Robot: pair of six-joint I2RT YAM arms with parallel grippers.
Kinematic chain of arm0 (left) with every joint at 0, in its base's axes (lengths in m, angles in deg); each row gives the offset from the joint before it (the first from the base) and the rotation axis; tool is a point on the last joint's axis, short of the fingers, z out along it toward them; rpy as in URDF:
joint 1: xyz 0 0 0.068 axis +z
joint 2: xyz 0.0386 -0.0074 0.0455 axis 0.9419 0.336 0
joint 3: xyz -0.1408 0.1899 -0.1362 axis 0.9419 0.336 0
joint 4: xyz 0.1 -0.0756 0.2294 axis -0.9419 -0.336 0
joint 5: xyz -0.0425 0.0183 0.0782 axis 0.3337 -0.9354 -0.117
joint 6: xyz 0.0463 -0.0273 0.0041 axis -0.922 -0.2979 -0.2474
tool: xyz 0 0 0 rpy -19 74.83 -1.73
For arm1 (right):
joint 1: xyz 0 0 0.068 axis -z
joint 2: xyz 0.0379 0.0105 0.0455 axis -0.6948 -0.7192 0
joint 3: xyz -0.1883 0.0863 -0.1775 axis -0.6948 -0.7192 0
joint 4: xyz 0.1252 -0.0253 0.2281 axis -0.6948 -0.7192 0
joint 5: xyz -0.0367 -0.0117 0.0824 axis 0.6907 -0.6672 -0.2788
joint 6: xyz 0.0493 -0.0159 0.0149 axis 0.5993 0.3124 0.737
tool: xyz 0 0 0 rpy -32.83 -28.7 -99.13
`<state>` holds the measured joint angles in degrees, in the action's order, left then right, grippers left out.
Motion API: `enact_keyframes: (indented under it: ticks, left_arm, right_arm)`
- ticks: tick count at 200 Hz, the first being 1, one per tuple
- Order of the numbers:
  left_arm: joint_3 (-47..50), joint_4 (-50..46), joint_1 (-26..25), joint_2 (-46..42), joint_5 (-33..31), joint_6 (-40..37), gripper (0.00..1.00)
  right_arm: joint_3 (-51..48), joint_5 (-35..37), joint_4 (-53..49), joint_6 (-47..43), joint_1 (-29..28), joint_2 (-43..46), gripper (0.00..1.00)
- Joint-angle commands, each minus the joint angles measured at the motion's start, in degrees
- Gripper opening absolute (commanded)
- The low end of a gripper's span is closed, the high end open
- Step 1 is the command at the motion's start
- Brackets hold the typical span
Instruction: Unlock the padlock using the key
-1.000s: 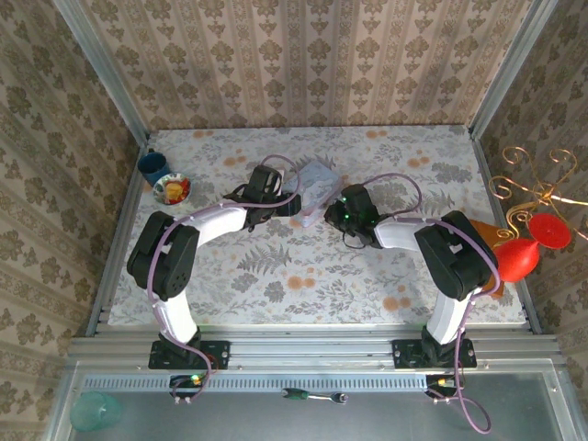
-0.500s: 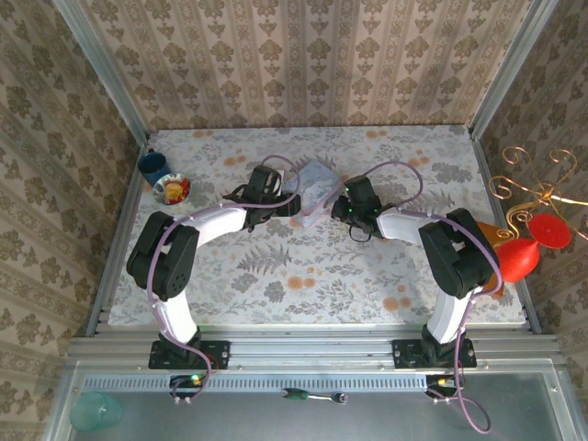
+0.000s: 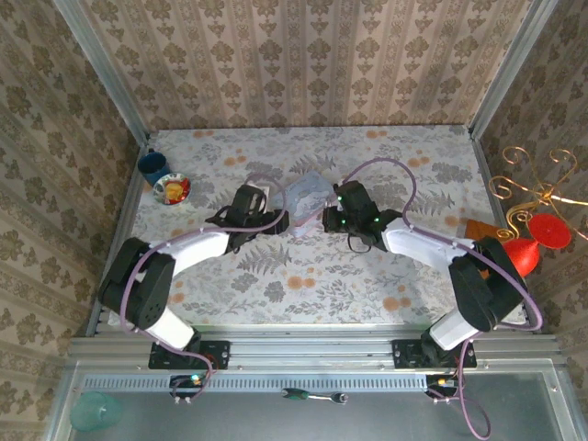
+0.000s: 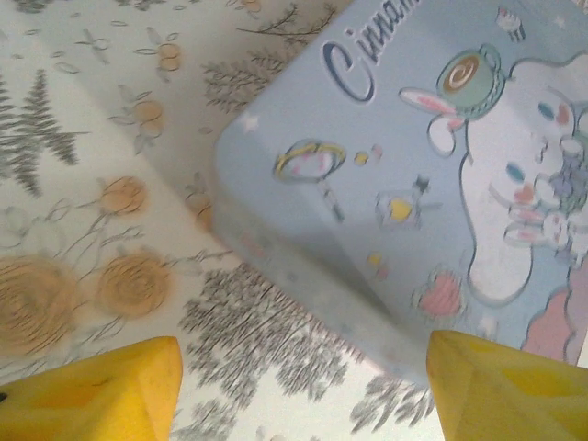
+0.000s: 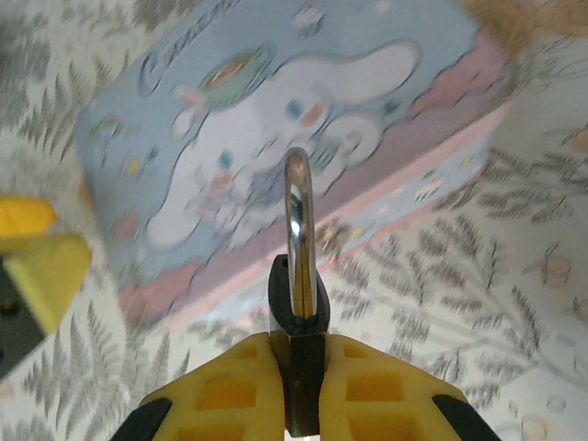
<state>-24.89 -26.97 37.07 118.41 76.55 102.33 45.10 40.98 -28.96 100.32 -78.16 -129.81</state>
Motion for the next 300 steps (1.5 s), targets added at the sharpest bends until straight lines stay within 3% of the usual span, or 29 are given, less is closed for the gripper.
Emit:
enact_keyframes:
  ticks: [1,33,75,113,166,243,300]
  left_arm:
    - [4.2,6.9,0.2,-4.5,-5.0,-2.5,0.74]
    - [9.7,13.7,-0.1,-10.1,-7.1,-4.3,0.74]
    - [15.9,17.1,-1.1,-23.2,-14.6,-7.1,0.77]
    - [15.3,3.6,-0.9,-36.7,-14.7,-2.8,0.81]
    - [20.0,-9.7,-1.4,-49.5,-15.9,-7.3,0.86]
    - [28.8,1.3,-1.4,-52.5,-11.3,-12.5,0.91]
    - [27.7,0.0,-1.5,-53.3,-10.6,-12.7,0.92]
  right_arm:
    - [-1.0,2.9,-7.3,-4.0,-3.0,4.0,0.0]
    - [-2.8,3.6,-10.6,-2.2,-6.2,8.3,0.0]
    - [-7.1,3.4,-11.0,2.3,-11.3,12.7,0.0]
    - [-11.5,4.2,-6.4,7.8,-16.8,12.5,0.0]
    - [-11.0,1.0,-2.2,9.3,-20.0,5.5,0.0]
    - [-9.3,0.7,1.7,11.6,-20.6,-2.3,0.0]
    - [-8.6,3.9,-2.5,12.2,-19.6,-2.7,0.05]
